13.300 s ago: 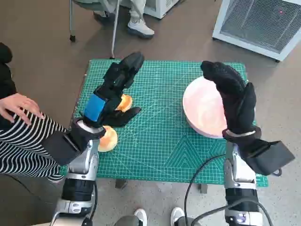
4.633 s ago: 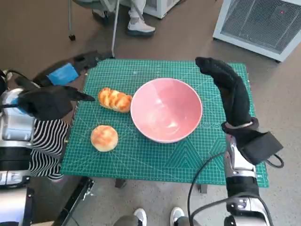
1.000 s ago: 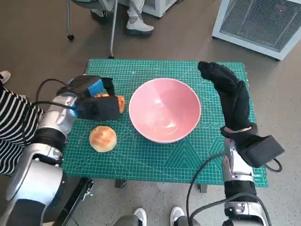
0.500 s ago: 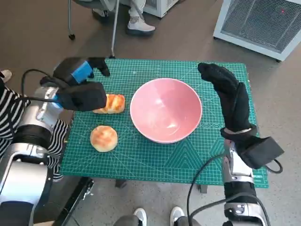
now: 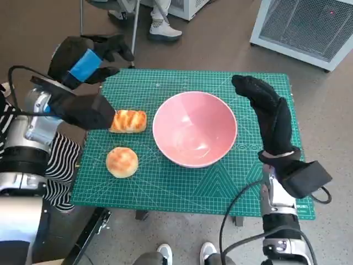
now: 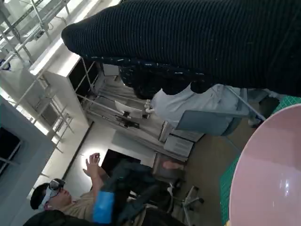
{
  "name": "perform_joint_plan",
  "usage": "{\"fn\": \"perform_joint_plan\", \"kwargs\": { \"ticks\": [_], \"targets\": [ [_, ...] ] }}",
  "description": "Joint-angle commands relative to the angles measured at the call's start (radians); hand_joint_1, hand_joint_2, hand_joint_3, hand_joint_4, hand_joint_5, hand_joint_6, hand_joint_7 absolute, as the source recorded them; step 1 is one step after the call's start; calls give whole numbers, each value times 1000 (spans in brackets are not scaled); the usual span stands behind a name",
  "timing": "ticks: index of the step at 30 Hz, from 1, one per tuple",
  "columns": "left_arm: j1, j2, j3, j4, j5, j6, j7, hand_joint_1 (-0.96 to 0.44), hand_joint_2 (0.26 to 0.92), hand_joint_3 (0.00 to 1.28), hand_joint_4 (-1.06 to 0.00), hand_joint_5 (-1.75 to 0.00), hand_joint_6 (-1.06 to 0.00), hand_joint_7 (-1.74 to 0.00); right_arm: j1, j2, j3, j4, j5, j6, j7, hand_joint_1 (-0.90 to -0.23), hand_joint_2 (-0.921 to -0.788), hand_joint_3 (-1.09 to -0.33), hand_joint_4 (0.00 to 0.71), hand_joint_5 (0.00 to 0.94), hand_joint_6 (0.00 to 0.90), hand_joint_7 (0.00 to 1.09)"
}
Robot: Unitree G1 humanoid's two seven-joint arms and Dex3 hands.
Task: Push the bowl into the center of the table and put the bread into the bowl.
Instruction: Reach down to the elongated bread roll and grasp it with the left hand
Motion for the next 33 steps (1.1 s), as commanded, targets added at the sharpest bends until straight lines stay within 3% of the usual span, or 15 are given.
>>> {"fn": "perform_joint_plan", "kwargs": {
  "ticks": [1, 5, 6, 7, 8, 9, 10, 11, 13, 16, 23, 33],
  "targets": [
    [43, 9, 27, -110, -37, -19, -36, 1, 920, 46, -733, -1098, -626, -1179, 24, 5, 2, 3, 3, 6, 3, -804, -921, -817, 201, 0, -1, 657],
    [69, 13, 38, -169, -73, 3, -113, 1, 921, 65, -706, -1130, -607, -1195, 25, 4, 0, 3, 5, 7, 3, -805, -921, -817, 201, 0, -1, 657],
    [79, 17, 39, -183, -97, 36, -178, 1, 921, 80, -689, -1154, -591, -1205, 26, 3, -1, 2, 6, 7, 4, -805, -921, -817, 201, 0, -1, 657],
    [87, 19, 40, -195, -116, 62, -226, -13, 865, 76, -542, -931, -478, -988, 27, 2, -2, 1, 7, 8, 4, -805, -921, -817, 201, 0, -1, 657],
    [98, 30, 36, -231, -135, 137, -318, -17, 846, 74, -505, -820, -452, -883, 29, 1, -2, -1, 9, 8, 5, -805, -921, -817, 201, 0, -1, 657],
    [106, 38, 34, -260, -147, 192, -383, -34, 803, 59, -338, -562, -327, -666, 30, 1, -3, -3, 9, 9, 5, -805, -921, -817, 201, 0, -1, 657],
    [107, 53, 24, -313, -148, 298, -483, -45, 778, 47, -243, -375, -255, -509, 31, 0, -5, -3, 12, 9, 7, -805, -921, -817, 201, 0, -1, 657],
    [108, 63, 17, -352, -148, 373, -553, -65, 746, 30, -155, -240, -173, -379, 32, -1, -6, -3, 14, 9, 8, -805, -921, -816, 202, 1, 0, 657],
    [107, 73, 6, -402, -138, 477, -652, -107, 711, 17, -79, -122, -97, -261, 35, -3, -8, -5, 19, 10, 10, -806, -921, -814, 204, 1, 0, 658],
    [116, 69, 6, -416, -121, 518, -687, -182, 679, 7, -25, -39, -46, -171, 39, -4, -11, -7, 21, 11, 9, -806, -921, -812, 205, 2, 0, 660],
    [162, 49, 11, -452, -94, 558, -692, -285, 670, 5, -1, -2, -46, -116, 40, 0, -14, 4, 16, 10, 2, -808, -921, -810, 211, 5, -1, 660],
    [126, 10, -59, -299, -34, 511, -660, -322, 677, 6, 1, 1, -71, -91, 37, 8, -8, 4, 7, 18, -5, -808, -921, -814, 209, 3, -1, 649]
  ]
}}
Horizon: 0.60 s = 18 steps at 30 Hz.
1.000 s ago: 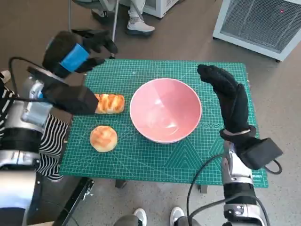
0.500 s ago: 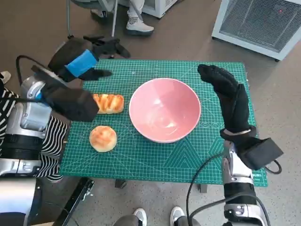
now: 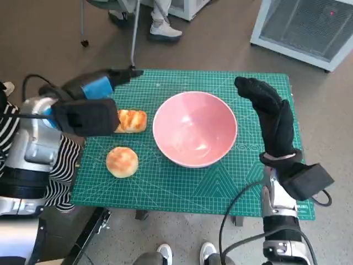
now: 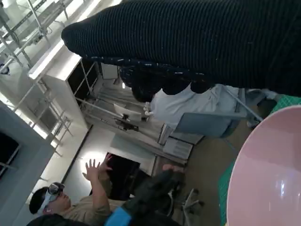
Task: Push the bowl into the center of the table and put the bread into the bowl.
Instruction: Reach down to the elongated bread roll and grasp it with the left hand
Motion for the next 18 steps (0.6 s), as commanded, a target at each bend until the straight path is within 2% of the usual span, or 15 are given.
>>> {"fn": "perform_joint_plan", "kwargs": {
  "ticks": [1, 5, 10, 18],
  "targets": [
    [-27, -18, -25, 60, 22, -18, 11, -322, 677, 6, 1, 1, -72, -90, 23, 5, -2, 11, 3, 18, -5, -808, -921, -814, 209, 3, -1, 648],
    [-33, -19, -27, 73, 23, -27, 14, -322, 677, 5, 1, 1, -76, -83, 23, 5, -1, 11, 3, 18, -5, -808, -921, -815, 209, 3, -1, 646],
    [-122, -115, -95, 390, 71, -38, 73, -298, 681, 6, 1, 1, -80, -65, 23, -1, -3, 3, 15, 31, 5, -802, -921, -817, 208, 2, -1, 648],
    [-200, -185, -149, 645, 115, -64, 158, -287, 685, 6, 1, 1, -89, -46, 27, -3, -3, -3, 17, 30, 9, -793, -921, -814, 207, 1, -1, 649]
  ]
}}
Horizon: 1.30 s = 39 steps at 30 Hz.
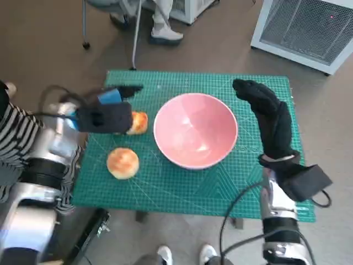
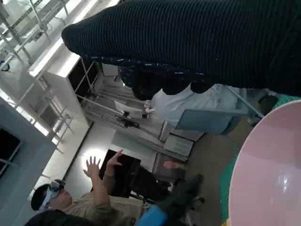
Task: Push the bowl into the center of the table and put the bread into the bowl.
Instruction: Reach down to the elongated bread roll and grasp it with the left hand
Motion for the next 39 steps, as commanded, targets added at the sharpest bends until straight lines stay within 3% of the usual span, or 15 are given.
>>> {"fn": "perform_joint_plan", "kwargs": {
  "ticks": [1, 14, 24, 30, 32, 35, 38, 39],
  "targets": [
    [-66, -54, -39, 164, 36, -19, 61, -290, 685, 6, 1, 1, -94, -46, 28, -1, -4, 1, 15, 23, 7, -792, -921, -814, 206, 1, -1, 647],
    [-95, -136, -88, 328, 78, 32, 170, -273, 720, 15, -14, -5, -135, -33, 42, -10, -11, -20, 21, 39, 9, -787, -921, -812, 209, 2, -1, 636],
    [-77, -156, -105, 354, 92, 46, 257, -171, 750, 14, -121, -17, -244, -33, 66, -10, -14, -62, 15, 61, 1, -787, -921, -804, 213, 4, -1, 640],
    [-65, -160, -113, 359, 99, 47, 323, -91, 785, 16, -246, -22, -381, -43, 74, -9, -16, -75, 12, 70, -2, -788, -921, -801, 214, 4, -1, 640],
    [-61, -160, -119, 360, 105, 44, 352, -61, 809, 12, -436, -43, -472, -32, 76, -8, -17, -78, 11, 73, -3, -789, -921, -799, 215, 4, -1, 634],
    [-53, -157, -131, 361, 118, 35, 397, 227, 884, 54, -597, -842, -614, -63, 80, -5, -16, -85, 10, 77, -5, -793, -921, -799, 215, 4, -1, 628],
    [-43, -150, -144, 362, 135, 15, 446, 306, 906, 87, -619, -1094, -714, -101, 83, -3, -15, -90, 9, 80, -6, -794, -921, -798, 216, 4, -1, 623],
    [-40, -148, -148, 363, 139, 10, 460, 196, 911, 101, -624, -1168, -656, -478, 83, -2, -14, -92, 9, 81, -6, -794, -921, -798, 216, 4, -1, 621]
  ]
}}
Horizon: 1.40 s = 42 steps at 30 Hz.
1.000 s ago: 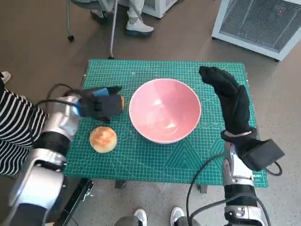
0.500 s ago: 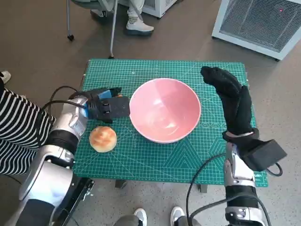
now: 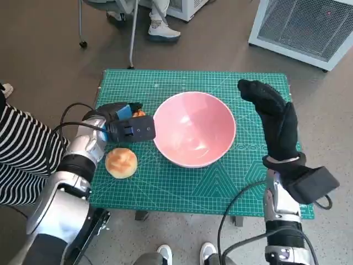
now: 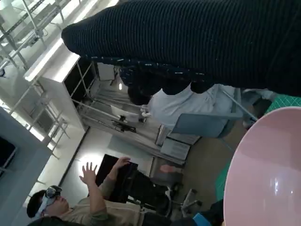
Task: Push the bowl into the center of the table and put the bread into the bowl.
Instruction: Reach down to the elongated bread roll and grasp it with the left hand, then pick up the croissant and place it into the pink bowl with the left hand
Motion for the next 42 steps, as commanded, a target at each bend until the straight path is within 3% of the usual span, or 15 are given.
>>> {"fn": "perform_joint_plan", "kwargs": {
  "ticks": [1, 2, 4, 10, 32, 42],
  "targets": [
    [31, 9, -24, 16, 32, -31, 77, 157, 913, 109, -623, -1197, -632, -616, 31, 2, -1, -9, 10, 22, -6, -794, -921, -798, 216, 4, -1, 620],
    [33, 10, -28, 17, 35, -35, 89, 80, 917, 120, -611, -1255, -604, -878, 32, 2, -1, -10, 10, 23, -6, -794, -921, -798, 215, 4, -1, 617],
    [37, 14, -35, 18, 43, -44, 116, 41, 919, 115, -607, -1281, -609, -994, 33, 3, -1, -11, 13, 25, -3, -794, -921, -799, 215, 4, -1, 615],
    [45, 24, -41, 22, 53, -60, 162, 5, 920, 83, -634, -1227, -642, -1119, 32, 6, -1, -8, 15, 28, -1, -794, -921, -798, 215, 3, -1, 612],
    [-16, 77, 24, -31, 5, -112, 196, 1, 920, 55, -711, -1183, -635, -1108, 33, 6, 2, -7, 23, 27, 11, -787, -921, -799, 213, 1, -1, 612],
    [11, 134, 122, -278, -50, -270, 311, 1, 919, 34, -768, -1087, -625, -1152, 32, 1, 2, -3, 43, 30, 25, -789, -921, -797, 220, 5, -1, 614]
  ]
}}
